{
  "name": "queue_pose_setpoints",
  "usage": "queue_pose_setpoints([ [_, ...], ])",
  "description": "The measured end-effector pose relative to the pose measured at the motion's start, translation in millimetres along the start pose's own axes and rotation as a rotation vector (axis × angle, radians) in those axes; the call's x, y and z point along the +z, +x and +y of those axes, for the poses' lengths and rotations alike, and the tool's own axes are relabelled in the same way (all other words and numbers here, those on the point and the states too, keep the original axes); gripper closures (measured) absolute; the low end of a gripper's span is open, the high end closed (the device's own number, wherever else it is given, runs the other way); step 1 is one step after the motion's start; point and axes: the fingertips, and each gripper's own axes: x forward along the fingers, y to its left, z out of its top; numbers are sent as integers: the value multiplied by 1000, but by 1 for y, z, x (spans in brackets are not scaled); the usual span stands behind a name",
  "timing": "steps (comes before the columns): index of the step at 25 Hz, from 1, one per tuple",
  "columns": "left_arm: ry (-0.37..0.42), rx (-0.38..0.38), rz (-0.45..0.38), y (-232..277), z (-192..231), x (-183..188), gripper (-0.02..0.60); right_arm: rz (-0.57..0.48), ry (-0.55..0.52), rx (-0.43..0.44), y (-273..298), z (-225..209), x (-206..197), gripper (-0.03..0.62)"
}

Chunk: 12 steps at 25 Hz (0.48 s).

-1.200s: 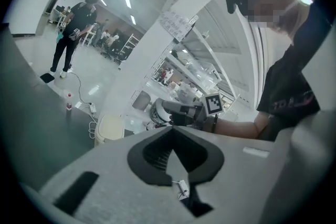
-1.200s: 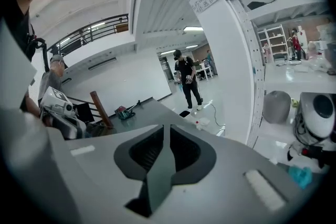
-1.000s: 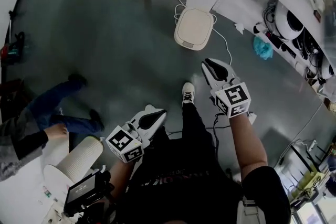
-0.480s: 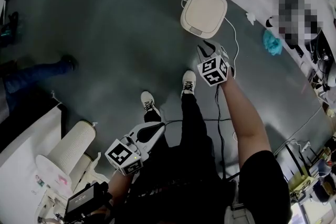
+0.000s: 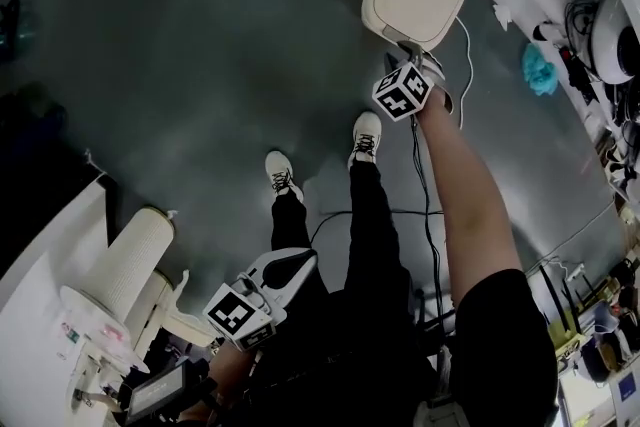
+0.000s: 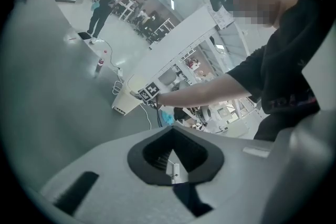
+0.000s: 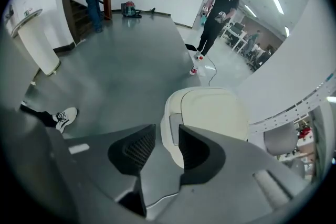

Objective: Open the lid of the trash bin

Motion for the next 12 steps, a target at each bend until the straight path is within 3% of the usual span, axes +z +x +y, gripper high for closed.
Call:
queue_pose_setpoints([
  [12, -92, -8, -11, -3, 27, -7, 581, 92, 10, -50, 47, 2, 2, 424],
])
